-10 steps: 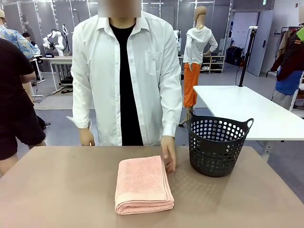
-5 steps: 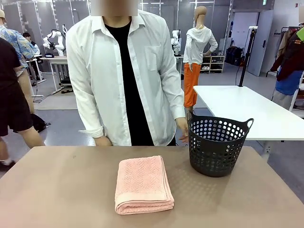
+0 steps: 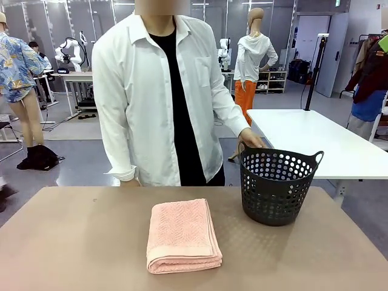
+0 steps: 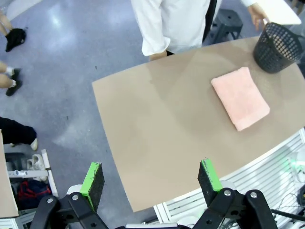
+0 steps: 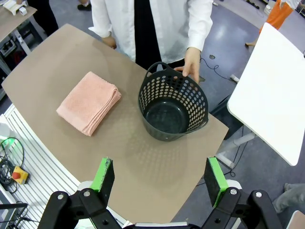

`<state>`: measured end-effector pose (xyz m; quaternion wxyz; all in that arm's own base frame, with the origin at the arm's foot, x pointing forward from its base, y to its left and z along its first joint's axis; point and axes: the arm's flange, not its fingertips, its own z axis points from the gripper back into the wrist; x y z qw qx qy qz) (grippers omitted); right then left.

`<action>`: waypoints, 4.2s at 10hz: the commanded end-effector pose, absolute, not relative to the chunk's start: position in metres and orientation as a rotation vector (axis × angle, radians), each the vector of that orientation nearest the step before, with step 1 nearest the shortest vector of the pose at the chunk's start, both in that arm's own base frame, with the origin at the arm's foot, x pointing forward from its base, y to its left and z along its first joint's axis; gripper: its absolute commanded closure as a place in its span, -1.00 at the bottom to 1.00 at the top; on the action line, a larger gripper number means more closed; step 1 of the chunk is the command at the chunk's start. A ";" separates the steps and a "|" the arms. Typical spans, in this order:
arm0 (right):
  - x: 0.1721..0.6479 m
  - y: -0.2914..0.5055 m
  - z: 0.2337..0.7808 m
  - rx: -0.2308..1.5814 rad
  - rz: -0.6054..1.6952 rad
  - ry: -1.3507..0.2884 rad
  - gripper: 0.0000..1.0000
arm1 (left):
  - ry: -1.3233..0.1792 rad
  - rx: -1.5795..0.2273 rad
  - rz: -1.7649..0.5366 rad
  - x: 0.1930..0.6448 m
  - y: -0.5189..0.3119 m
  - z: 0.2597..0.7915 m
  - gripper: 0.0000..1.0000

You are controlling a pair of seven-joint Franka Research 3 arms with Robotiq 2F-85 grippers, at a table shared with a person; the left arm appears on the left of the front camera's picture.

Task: Fold the towel.
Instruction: Pick up the 100 cm Hotel Towel and place it on the left side of the table.

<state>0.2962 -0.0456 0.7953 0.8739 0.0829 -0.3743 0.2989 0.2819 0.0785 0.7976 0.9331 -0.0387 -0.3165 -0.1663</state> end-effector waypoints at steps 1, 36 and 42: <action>0.296 -0.046 0.796 0.173 0.625 -0.781 -0.91 | -0.598 -0.156 -0.354 0.293 0.063 0.779 -1.00; 0.296 -0.046 0.796 0.173 0.625 -0.781 -0.91 | -0.251 -0.917 -0.055 0.470 -0.189 0.300 -1.00; 0.296 -0.046 0.796 0.173 0.625 -0.781 -0.91 | -0.154 -1.027 -0.053 0.491 -0.219 0.251 -1.00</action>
